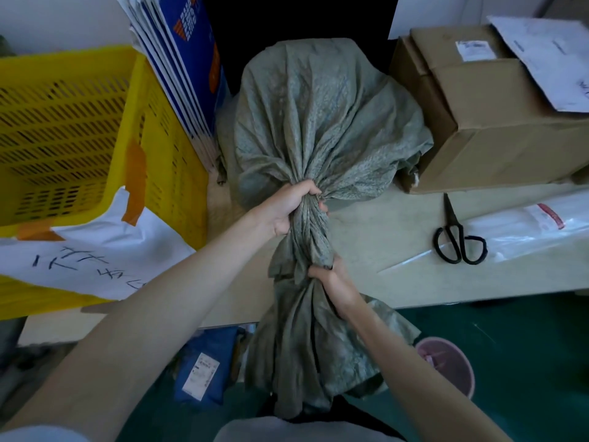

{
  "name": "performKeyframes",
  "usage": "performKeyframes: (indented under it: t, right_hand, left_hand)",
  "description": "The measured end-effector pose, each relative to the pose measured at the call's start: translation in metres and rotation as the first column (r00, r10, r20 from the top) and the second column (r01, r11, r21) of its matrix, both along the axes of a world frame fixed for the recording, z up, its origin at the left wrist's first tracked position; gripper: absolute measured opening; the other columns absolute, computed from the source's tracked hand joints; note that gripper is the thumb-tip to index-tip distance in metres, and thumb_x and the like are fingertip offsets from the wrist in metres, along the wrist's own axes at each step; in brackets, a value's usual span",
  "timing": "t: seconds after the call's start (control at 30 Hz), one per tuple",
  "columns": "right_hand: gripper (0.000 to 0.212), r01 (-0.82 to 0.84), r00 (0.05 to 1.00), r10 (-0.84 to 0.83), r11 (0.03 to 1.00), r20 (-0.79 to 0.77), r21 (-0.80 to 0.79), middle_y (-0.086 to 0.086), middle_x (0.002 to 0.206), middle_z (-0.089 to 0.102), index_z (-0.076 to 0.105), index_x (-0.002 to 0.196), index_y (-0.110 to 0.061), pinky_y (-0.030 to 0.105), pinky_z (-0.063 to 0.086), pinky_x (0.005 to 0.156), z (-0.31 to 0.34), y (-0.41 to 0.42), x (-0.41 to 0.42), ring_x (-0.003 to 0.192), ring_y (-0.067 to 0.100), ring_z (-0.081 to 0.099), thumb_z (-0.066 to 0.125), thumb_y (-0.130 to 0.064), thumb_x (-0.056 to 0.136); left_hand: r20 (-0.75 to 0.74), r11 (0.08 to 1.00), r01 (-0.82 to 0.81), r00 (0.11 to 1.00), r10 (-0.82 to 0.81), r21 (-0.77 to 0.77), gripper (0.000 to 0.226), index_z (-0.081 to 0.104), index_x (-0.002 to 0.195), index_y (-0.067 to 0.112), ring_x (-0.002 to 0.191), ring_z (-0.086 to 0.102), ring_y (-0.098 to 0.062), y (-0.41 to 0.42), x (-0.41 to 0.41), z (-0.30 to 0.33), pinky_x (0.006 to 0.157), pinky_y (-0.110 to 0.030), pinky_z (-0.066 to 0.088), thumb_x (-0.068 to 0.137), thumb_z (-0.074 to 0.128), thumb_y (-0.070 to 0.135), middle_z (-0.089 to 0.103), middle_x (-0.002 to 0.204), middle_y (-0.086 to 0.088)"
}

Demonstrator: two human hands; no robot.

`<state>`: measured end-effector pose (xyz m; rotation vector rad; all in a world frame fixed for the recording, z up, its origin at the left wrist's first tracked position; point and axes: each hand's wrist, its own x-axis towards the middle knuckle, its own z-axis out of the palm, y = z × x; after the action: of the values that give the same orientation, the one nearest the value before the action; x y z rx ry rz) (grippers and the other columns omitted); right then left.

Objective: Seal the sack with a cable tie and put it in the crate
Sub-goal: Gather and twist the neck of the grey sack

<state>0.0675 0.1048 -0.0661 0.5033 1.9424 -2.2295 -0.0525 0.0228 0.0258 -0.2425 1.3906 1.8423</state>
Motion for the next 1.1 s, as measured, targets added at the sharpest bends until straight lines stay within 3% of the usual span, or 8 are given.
performKeyframes:
  t: [0.13,0.3,0.43,0.57,0.7,0.8,0.93,1.1]
  right_hand:
    - [0.016,-0.115,0.993,0.114,0.971,0.019,0.211,-0.004,0.071,0.069,0.068,0.072,-0.012,0.021,0.052,0.063,0.001,0.006,0.006,0.064,0.003,0.062,0.083,-0.011,0.065]
    - [0.042,-0.117,0.993,0.108,0.923,0.045,0.366,-0.011,0.052,0.044,0.039,0.053,-0.025,0.015,0.031,0.043,-0.006,0.004,0.008,0.041,-0.002,0.039,0.066,0.002,0.072]
    - [0.018,-0.037,0.999,0.024,0.947,0.045,0.318,-0.003,0.074,0.061,0.059,0.083,-0.016,0.024,0.047,0.061,-0.008,-0.006,0.015,0.066,0.006,0.056,0.056,-0.008,0.067]
    - [0.061,-0.206,0.977,0.185,0.947,0.105,0.245,0.0,0.109,0.065,0.049,0.122,-0.018,0.03,0.049,0.089,-0.014,-0.002,0.02,0.101,0.014,0.061,0.068,-0.02,0.064]
    - [0.061,-0.442,0.86,0.44,0.895,0.256,-0.056,0.007,0.115,0.062,0.044,0.125,-0.017,0.031,0.047,0.094,-0.008,0.005,0.021,0.11,0.021,0.058,0.063,0.001,0.07]
    - [0.065,-0.691,0.691,0.621,0.717,0.371,0.087,0.011,0.132,0.053,0.041,0.132,-0.02,0.041,0.039,0.106,-0.004,0.014,0.014,0.128,0.029,0.047,0.068,-0.011,0.074]
    - [0.096,-0.8,0.568,0.528,0.176,0.631,0.574,0.007,0.153,0.021,0.018,0.149,-0.019,0.047,0.014,0.114,0.001,0.018,-0.002,0.141,0.032,0.015,0.072,-0.048,0.075]
    - [0.063,-0.7,0.713,0.346,0.391,0.61,0.597,0.011,0.122,0.059,0.052,0.123,-0.009,0.035,0.047,0.094,-0.015,-0.002,0.003,0.113,0.03,0.056,0.074,-0.043,0.074]
  left_hand:
    - [0.007,0.998,0.024,1.0,-0.024,-0.061,0.015,0.043,0.076,0.008,0.042,0.054,-0.015,-0.005,0.001,-0.008,0.046,-0.021,0.048,0.09,0.048,0.004,0.048,0.056,-0.007]
    - [-0.127,0.971,0.139,0.978,-0.166,-0.196,0.007,0.065,0.084,0.008,0.051,0.064,-0.01,-0.007,0.007,-0.013,0.058,-0.02,0.055,0.083,0.066,0.001,0.067,0.058,0.001]
    - [-0.157,0.966,0.123,0.974,-0.161,-0.227,0.01,0.065,0.084,0.008,0.062,0.066,-0.012,-0.009,0.008,-0.02,0.065,-0.021,0.055,0.083,0.065,-0.002,0.068,0.071,-0.004]
    - [-0.189,0.957,0.121,0.967,-0.174,-0.264,0.012,0.065,0.085,0.009,0.072,0.063,-0.016,-0.011,0.008,-0.024,0.071,-0.023,0.053,0.082,0.064,-0.003,0.066,0.082,-0.007]
    - [-0.18,0.938,0.165,0.957,-0.227,-0.305,0.014,0.066,0.087,0.012,0.068,0.067,-0.01,-0.014,0.008,-0.026,0.066,-0.02,0.055,0.081,0.067,0.0,0.069,0.081,-0.002]
    - [-0.178,0.929,0.192,0.95,-0.257,-0.316,0.015,0.067,0.089,0.013,0.074,0.066,-0.013,-0.014,0.01,-0.03,0.073,-0.024,0.053,0.08,0.068,0.002,0.07,0.083,-0.001]
    - [-0.216,0.912,0.209,0.93,-0.297,-0.353,0.016,0.067,0.088,0.015,0.087,0.065,-0.018,-0.011,0.015,-0.033,0.086,-0.029,0.052,0.079,0.07,0.003,0.07,0.091,-0.004]
    - [-0.231,0.905,0.18,0.931,-0.284,-0.386,0.017,0.069,0.089,0.017,0.096,0.063,-0.022,-0.014,0.015,-0.039,0.099,-0.038,0.047,0.075,0.073,0.01,0.07,0.095,-0.002]
